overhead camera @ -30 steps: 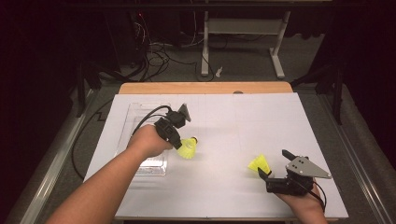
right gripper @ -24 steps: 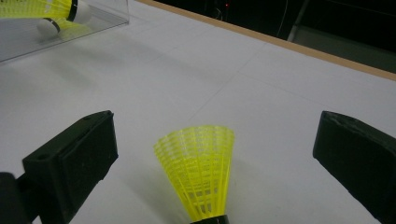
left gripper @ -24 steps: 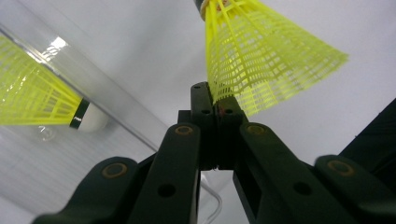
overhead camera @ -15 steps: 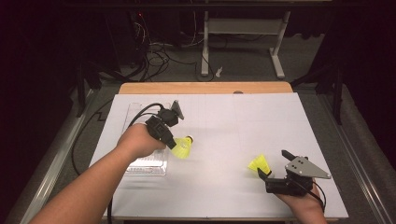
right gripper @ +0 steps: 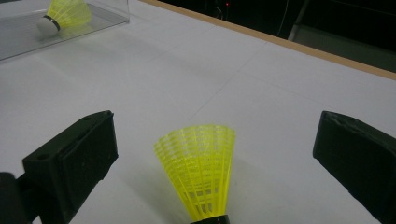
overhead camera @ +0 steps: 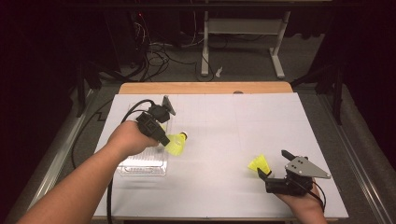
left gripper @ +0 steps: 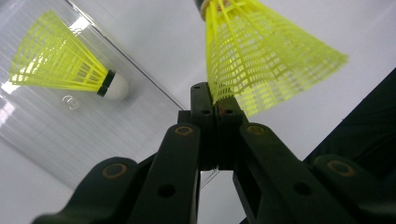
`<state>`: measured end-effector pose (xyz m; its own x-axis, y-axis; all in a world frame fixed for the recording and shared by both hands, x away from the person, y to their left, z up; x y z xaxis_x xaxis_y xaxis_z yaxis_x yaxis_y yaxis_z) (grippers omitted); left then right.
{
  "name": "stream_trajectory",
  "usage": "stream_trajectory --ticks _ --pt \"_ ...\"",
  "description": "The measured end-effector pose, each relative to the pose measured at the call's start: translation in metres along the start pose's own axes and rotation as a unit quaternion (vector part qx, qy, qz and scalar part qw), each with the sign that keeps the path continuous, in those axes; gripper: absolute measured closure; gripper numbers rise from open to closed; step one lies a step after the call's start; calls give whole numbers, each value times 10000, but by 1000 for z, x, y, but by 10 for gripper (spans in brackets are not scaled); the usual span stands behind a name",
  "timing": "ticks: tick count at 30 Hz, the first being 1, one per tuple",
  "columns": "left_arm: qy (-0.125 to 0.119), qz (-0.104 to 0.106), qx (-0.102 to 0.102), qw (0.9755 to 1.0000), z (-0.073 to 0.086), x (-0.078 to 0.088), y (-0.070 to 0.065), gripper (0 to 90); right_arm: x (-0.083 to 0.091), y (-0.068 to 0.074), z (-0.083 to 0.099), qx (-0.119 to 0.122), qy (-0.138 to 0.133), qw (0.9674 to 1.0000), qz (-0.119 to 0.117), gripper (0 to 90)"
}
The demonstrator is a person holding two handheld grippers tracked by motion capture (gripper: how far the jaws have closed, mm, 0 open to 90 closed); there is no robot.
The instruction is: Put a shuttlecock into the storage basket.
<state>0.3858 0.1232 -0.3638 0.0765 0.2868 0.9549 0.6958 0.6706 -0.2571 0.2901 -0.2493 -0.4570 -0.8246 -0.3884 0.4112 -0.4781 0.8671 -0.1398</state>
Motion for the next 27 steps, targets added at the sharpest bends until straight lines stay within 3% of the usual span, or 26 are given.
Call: stream_trajectory --ticks 10,20,27 --pt "-27 -16 84 10000 6 13 8 896 0 0 0 4 7 10000 0 5" --pt "-221 -96 406 9989 20 27 31 896 0 0 0 14 4 10000 -8 5" --pt "-226 -180 574 9979 27 31 44 896 0 0 0 13 1 10000 -5 5"
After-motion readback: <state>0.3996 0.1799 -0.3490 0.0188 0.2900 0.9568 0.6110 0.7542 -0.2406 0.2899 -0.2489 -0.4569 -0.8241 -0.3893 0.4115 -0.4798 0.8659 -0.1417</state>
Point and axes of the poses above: each handheld gripper's, and its own axes: x roughly backward along the jaws, z roughly out of its underside, y roughly to its left, the point moved 4 cm from there along -x, roughly forward along the jaws, and after that the axes turned 4 degrees about z, right-handed, at the moved point
